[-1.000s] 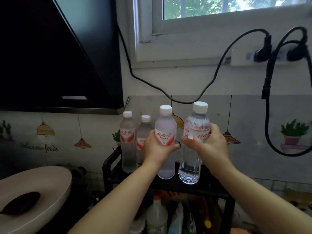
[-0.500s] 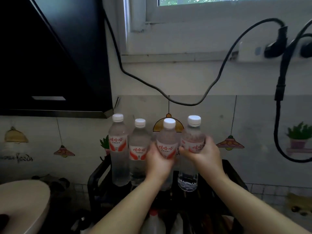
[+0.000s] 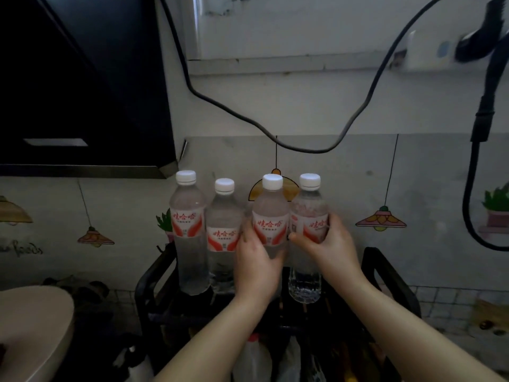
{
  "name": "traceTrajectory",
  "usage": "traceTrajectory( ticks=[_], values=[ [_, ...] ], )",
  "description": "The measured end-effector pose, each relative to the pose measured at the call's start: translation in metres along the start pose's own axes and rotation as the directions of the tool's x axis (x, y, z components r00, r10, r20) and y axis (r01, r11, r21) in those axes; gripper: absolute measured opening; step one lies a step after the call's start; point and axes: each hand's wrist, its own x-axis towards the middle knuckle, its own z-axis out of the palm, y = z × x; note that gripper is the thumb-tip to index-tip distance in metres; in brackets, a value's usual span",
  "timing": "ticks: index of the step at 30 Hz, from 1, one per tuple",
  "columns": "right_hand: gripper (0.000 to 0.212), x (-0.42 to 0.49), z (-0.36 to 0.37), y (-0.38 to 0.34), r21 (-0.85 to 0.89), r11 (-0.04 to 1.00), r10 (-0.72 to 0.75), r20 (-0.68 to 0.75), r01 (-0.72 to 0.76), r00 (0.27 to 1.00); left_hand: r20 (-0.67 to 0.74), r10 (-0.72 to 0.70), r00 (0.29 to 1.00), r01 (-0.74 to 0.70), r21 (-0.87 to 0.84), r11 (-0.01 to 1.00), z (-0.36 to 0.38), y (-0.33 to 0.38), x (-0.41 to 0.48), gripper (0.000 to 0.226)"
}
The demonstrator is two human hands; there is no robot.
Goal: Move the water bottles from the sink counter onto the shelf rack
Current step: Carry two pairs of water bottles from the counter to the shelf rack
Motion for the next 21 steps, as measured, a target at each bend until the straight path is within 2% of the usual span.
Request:
traceTrajectory(
  ticks=[4,7,9,12,17,21],
  values=[
    [0.046,-0.01,-0.003,0.006,-0.095,0.994,0.063,0.095,-0.054,0.994,-0.003,0.062,0.998,-0.061,0.135,0.989,-0.001,-0.003,-0.008,0.095],
    [0.035,-0.019,-0.008,0.013,-0.219,0.971,0.137,0.197,-0.093,0.971,0.018,0.128,0.992,-0.129,0.241,0.962,-0.003,-0.004,-0.023,0.097],
    [0.036,-0.022,-0.008,0.019,-0.307,0.943,0.2,0.224,-0.126,0.954,0.046,0.176,0.983,-0.182,0.292,0.939,-0.004,-0.007,-0.032,0.098],
    [0.052,-0.022,-0.005,0.024,-0.363,0.919,0.24,0.195,-0.157,0.951,0.114,0.206,0.972,-0.232,0.309,0.923,-0.004,-0.013,-0.043,0.098],
    [0.047,-0.021,0.002,0.024,-0.36,0.922,0.213,0.165,-0.143,0.963,0.193,0.213,0.958,-0.275,0.392,0.878,-0.001,-0.026,-0.047,0.111],
    [0.049,-0.021,0.011,0.028,-0.348,0.926,0.21,0.153,-0.146,0.966,0.184,0.264,0.947,-0.32,0.438,0.84,-0.003,-0.033,-0.044,0.121]
  ],
)
